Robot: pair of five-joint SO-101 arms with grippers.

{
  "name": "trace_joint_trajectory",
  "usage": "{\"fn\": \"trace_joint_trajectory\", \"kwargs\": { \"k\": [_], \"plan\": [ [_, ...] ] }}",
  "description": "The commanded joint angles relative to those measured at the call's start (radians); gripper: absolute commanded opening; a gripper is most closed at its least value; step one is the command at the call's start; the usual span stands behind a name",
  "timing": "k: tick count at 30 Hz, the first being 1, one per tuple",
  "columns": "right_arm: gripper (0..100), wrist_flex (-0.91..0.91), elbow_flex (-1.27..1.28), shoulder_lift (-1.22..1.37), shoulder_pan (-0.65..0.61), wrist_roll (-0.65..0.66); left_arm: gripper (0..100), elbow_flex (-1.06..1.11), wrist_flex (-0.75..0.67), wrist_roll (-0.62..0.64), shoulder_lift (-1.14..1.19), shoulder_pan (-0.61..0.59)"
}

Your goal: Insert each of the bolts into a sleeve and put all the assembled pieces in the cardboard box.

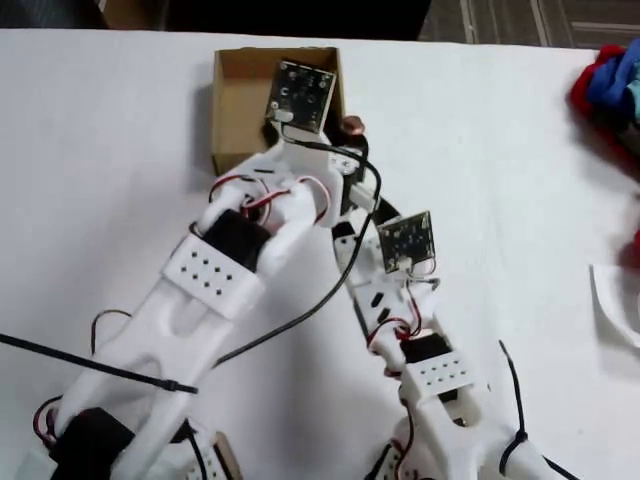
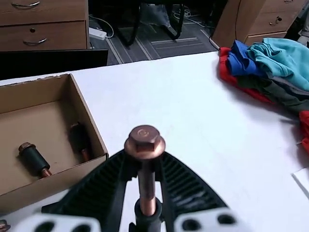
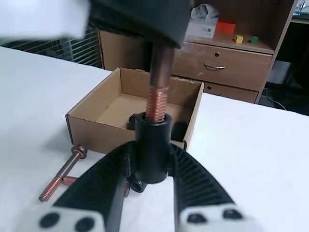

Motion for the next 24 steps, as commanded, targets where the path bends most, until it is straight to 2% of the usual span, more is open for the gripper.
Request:
{"fn": "trace_joint_trajectory", "kwargs": {
  "k": [1,10,14,17,21,24],
  "plan": [
    [2.0,-0.021,-0.058,-0.002,0.015,0.0,3,-0.053,0.011,-0.014,-0.005,0.006],
    [2.0,-0.019,-0.058,-0.002,0.016,0.003,3,-0.053,0.193,-0.02,-0.003,0.002],
    [2.0,-0.019,-0.058,-0.002,0.016,0.003,3,-0.051,0.204,-0.103,0.0,0.008],
    [2.0,-0.018,-0.058,-0.002,0.016,0.003,3,-0.051,0.238,-0.118,0.0,0.009],
    [2.0,-0.018,-0.058,-0.002,0.016,0.005,9,-0.053,0.301,-0.118,-0.003,0.003],
    [2.0,-0.018,-0.058,-0.002,0.016,0.005,10,-0.054,0.318,-0.12,-0.008,0.003]
  ]
}}
